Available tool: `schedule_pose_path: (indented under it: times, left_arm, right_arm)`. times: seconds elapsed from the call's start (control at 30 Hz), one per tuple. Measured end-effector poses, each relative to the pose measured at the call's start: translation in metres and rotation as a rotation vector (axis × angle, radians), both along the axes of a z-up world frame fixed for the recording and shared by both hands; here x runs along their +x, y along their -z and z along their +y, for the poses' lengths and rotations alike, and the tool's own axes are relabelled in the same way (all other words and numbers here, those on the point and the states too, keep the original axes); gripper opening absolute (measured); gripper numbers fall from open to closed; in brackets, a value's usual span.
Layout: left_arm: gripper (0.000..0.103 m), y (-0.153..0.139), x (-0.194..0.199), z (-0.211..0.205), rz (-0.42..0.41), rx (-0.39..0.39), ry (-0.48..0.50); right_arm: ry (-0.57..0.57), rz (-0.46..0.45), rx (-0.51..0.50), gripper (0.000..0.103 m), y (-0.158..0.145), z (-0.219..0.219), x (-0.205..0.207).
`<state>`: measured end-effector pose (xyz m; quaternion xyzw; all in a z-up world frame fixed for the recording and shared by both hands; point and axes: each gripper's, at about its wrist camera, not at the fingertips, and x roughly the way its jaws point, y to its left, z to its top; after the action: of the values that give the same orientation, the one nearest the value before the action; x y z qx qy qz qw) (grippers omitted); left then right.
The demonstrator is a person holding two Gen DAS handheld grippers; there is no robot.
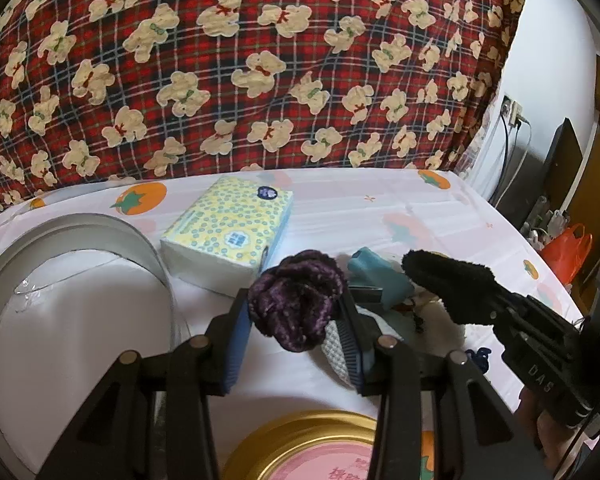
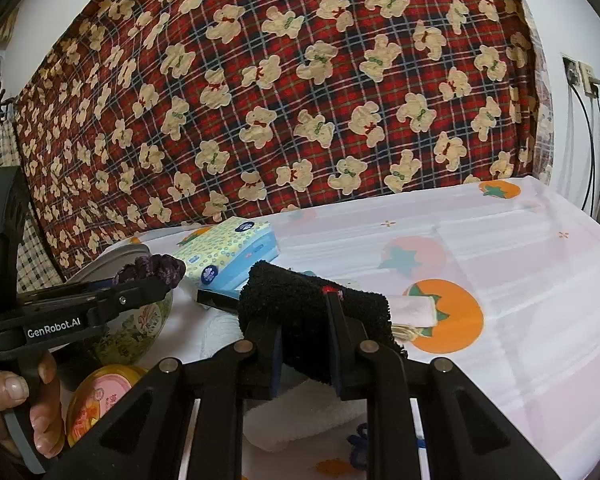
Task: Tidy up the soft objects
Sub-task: 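Lift both held items and carry them toward the round metal tin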
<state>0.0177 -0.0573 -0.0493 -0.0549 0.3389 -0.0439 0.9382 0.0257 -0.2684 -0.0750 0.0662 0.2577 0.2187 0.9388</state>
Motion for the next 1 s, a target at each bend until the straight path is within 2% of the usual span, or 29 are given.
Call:
schedule_pose_path:
  times: [0.5, 0.77, 1.0]
  left_arm:
    - [0.041, -0.002, -0.009, 0.019, -0.043, -0.024, -0.008]
    - [0.041, -0.013, -0.021, 0.039, -0.083, -0.018, -0.042]
    - [0.041, -0.023, -0.033, 0.070, -0.107, 0.004, -0.112]
  right_arm:
    - [-0.021, -0.009, -0.035, 0.020, -0.003, 0.024, 0.001]
    - [-0.048, -0.045, -0.041, 0.020, -0.022, 0.039, -0.002]
    - [-0.124, -0.056, -0.011, 0.020, -0.042, 0.064, -0.001]
